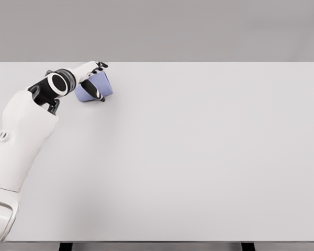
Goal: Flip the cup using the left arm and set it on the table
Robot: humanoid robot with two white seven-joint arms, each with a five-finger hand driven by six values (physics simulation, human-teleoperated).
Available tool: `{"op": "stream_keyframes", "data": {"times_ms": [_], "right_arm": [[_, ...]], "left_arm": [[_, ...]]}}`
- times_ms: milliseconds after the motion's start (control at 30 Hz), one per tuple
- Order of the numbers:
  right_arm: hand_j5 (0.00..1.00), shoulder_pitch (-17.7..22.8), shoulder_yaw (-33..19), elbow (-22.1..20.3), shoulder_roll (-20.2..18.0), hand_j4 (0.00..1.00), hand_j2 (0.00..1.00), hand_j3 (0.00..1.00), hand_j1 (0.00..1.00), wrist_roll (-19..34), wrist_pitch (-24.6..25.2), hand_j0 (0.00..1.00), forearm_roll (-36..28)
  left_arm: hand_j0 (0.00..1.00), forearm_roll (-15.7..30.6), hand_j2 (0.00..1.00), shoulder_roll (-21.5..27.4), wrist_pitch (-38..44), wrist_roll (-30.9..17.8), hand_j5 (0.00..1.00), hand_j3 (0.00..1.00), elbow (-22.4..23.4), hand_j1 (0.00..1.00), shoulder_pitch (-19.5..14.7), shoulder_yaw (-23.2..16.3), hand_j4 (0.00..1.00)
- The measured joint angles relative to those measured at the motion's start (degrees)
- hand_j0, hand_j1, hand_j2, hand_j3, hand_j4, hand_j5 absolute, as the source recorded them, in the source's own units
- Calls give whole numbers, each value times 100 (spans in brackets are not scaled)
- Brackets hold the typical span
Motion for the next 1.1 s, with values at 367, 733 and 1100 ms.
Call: {"op": "stream_keyframes", "data": {"times_ms": [367, 733, 1100], "right_arm": [[100, 0, 0, 0, 0, 100, 100, 100, 100, 0, -3, 100, 0], [100, 0, 0, 0, 0, 100, 100, 100, 100, 0, -2, 100, 0], [100, 0, 0, 0, 0, 100, 100, 100, 100, 0, -1, 100, 0]], "left_arm": [[97, -14, 97, -11, -42, 0, 97, 97, 270, 97, -193, -80, 97], [94, -11, 94, -44, -55, 0, 94, 94, 535, 94, -281, -132, 94], [73, -7, 73, -134, -197, 0, 73, 73, 782, 73, -369, -152, 73]]}}
